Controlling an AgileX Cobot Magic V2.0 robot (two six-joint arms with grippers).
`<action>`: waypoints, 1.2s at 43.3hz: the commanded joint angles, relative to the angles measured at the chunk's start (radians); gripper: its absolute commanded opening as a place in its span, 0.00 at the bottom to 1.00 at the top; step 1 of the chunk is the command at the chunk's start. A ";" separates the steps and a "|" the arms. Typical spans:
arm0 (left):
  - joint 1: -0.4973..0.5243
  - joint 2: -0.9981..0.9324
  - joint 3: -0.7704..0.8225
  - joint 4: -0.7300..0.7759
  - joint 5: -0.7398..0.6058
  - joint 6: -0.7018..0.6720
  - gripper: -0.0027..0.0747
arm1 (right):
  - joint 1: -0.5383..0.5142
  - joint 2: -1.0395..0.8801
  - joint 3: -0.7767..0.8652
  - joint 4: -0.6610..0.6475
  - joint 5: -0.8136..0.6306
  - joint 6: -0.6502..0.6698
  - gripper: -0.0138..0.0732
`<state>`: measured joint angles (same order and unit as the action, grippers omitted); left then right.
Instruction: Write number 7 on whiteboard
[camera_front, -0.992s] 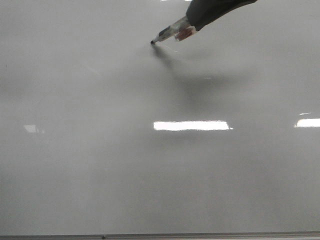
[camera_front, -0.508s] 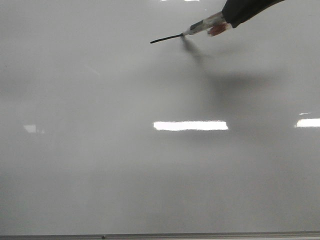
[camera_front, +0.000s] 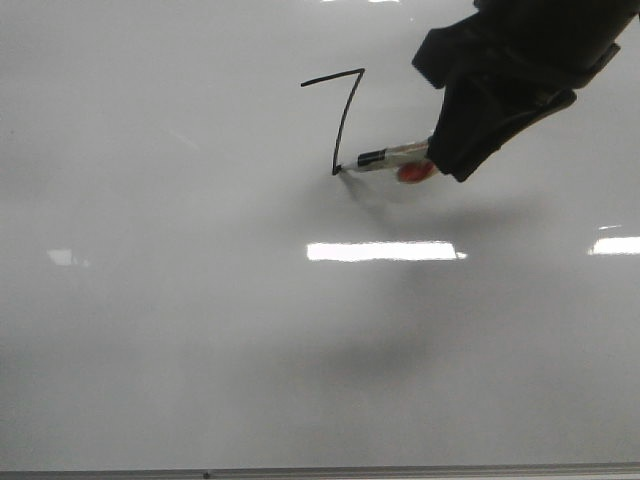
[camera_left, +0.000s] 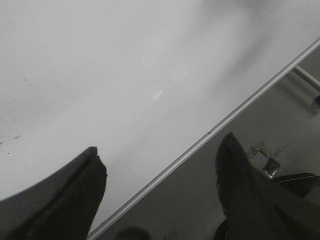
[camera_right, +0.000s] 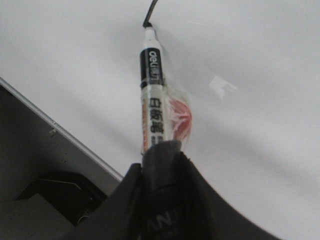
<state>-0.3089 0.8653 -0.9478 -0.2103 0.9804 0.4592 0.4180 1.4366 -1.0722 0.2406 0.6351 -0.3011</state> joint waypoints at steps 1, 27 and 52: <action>0.002 -0.004 -0.024 -0.022 -0.061 -0.010 0.63 | -0.002 -0.104 -0.030 -0.004 -0.036 -0.003 0.08; 0.002 -0.004 -0.024 -0.022 -0.061 -0.010 0.63 | -0.002 -0.638 0.130 0.141 0.386 -0.403 0.08; -0.036 0.027 -0.059 -0.233 -0.051 0.203 0.63 | -0.002 -0.660 0.140 0.146 0.382 -0.409 0.08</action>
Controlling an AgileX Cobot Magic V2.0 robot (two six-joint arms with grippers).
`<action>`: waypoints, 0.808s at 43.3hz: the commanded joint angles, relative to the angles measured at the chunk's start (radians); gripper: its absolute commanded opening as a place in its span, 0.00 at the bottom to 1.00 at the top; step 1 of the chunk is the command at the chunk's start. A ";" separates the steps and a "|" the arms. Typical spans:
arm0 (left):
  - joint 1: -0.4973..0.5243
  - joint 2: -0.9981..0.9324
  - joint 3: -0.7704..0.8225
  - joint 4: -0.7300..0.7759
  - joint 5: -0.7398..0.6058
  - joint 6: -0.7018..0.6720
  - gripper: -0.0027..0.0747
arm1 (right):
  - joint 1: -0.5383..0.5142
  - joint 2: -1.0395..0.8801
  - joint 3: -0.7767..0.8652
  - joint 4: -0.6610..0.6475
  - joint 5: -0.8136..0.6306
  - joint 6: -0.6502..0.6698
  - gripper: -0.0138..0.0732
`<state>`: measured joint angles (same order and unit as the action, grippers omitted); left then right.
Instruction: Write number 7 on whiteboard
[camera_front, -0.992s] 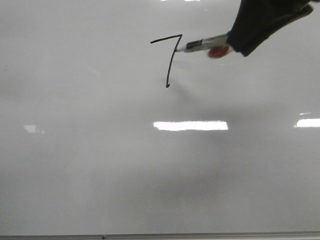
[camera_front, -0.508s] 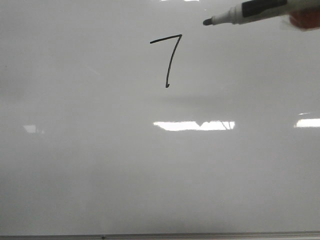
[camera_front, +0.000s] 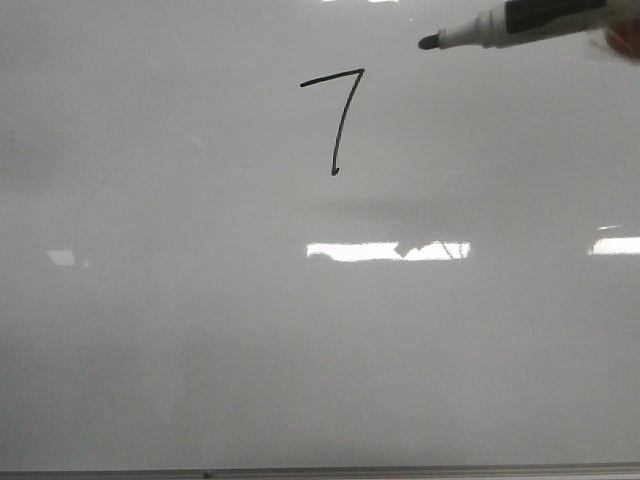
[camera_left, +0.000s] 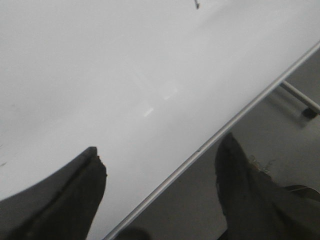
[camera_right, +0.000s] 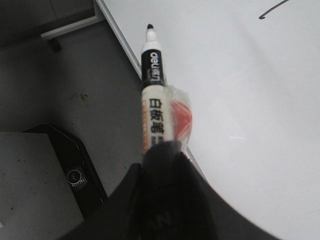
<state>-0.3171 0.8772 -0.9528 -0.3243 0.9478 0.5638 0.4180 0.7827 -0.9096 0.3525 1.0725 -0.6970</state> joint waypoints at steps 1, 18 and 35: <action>-0.039 0.023 -0.060 -0.144 -0.007 0.127 0.63 | -0.002 -0.006 -0.022 0.039 -0.056 -0.018 0.08; -0.385 0.240 -0.203 -0.238 -0.003 0.375 0.63 | -0.002 0.012 -0.022 0.221 -0.036 -0.330 0.08; -0.572 0.445 -0.279 -0.234 -0.062 0.389 0.63 | -0.002 0.133 -0.022 0.245 -0.043 -0.337 0.08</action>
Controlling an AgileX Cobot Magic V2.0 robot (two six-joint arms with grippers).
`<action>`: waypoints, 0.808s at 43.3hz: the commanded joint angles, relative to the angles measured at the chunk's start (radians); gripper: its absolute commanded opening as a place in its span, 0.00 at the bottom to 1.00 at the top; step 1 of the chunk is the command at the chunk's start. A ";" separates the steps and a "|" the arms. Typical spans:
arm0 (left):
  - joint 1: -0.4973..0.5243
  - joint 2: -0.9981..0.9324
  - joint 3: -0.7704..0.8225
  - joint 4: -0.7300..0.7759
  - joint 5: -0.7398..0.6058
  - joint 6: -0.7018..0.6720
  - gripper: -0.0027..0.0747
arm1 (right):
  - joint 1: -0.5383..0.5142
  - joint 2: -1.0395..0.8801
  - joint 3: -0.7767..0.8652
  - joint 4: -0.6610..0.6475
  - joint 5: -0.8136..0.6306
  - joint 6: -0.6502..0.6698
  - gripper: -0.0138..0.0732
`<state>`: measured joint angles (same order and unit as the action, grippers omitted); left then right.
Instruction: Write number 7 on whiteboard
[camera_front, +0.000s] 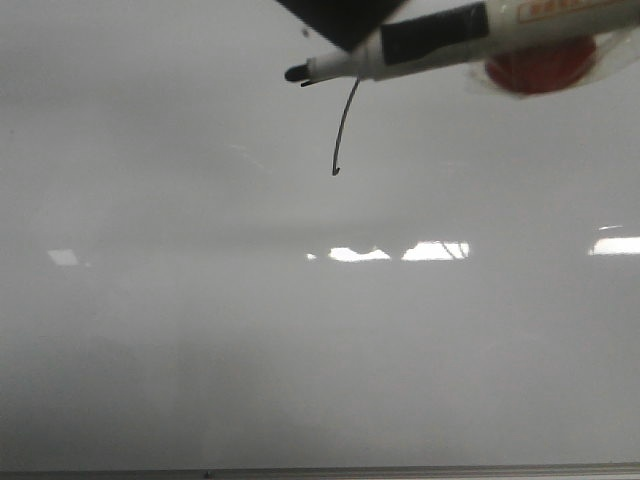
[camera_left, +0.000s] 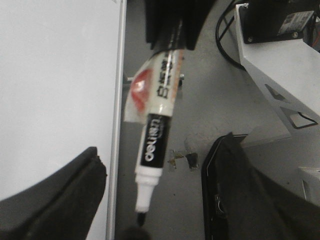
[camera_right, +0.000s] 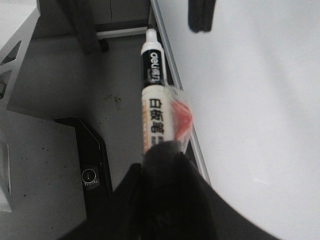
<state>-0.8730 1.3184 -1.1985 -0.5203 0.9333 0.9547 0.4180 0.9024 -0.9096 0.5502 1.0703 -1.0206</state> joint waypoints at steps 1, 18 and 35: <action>-0.018 0.012 -0.034 -0.038 -0.048 -0.002 0.63 | -0.002 0.019 -0.022 0.048 -0.041 -0.013 0.08; -0.018 0.049 -0.034 -0.034 -0.048 -0.002 0.57 | -0.002 0.043 -0.022 0.048 -0.031 -0.013 0.08; -0.018 0.049 -0.034 -0.033 -0.048 -0.002 0.16 | -0.002 0.043 -0.022 0.054 -0.031 -0.013 0.09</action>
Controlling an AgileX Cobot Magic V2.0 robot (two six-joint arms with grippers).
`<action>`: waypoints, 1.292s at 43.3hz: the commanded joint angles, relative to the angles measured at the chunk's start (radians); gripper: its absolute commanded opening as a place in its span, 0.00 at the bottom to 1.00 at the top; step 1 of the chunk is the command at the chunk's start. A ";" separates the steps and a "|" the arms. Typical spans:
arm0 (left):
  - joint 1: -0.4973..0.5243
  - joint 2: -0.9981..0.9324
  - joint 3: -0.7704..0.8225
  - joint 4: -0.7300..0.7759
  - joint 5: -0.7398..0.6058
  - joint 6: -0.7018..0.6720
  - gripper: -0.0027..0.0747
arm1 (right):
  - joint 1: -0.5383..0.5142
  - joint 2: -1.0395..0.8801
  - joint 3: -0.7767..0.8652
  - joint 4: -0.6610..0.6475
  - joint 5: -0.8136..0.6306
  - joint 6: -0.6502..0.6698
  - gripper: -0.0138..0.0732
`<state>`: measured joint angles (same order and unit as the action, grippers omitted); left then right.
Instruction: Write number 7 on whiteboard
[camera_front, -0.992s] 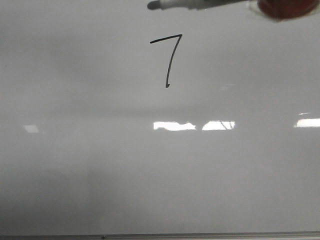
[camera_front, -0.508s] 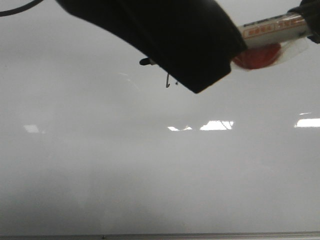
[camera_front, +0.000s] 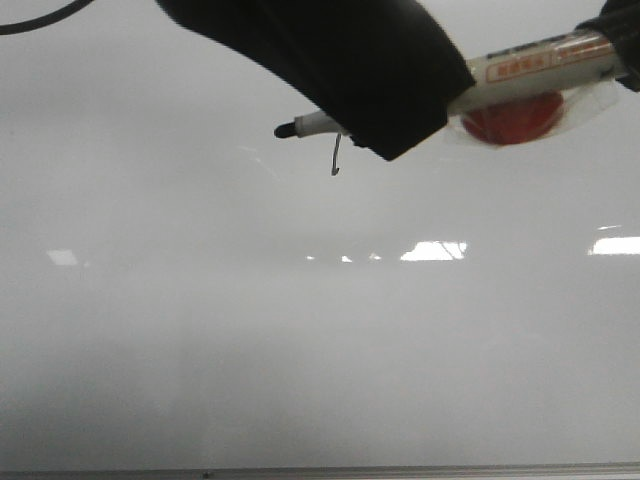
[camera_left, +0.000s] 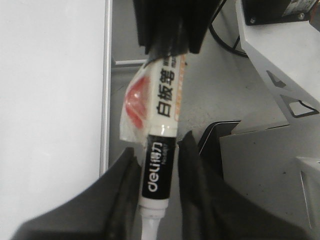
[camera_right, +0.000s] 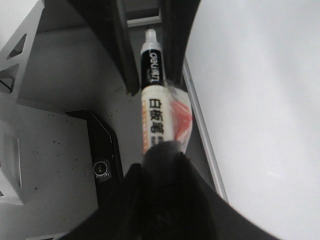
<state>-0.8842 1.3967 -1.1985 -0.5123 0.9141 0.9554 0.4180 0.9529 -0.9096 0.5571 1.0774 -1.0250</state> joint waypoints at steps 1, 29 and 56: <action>-0.007 -0.029 -0.034 -0.041 -0.028 -0.002 0.15 | -0.002 -0.007 -0.022 0.047 -0.038 -0.009 0.10; 0.037 -0.031 -0.175 0.586 0.260 -0.541 0.10 | -0.003 -0.061 -0.042 -0.075 -0.076 0.180 0.88; 0.747 -0.464 0.264 0.654 -0.234 -0.981 0.10 | -0.003 -0.061 -0.038 -0.076 -0.110 0.184 0.88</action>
<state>-0.1957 0.9986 -1.0084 0.1710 0.9046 0.0210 0.4180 0.9035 -0.9187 0.4578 1.0256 -0.8445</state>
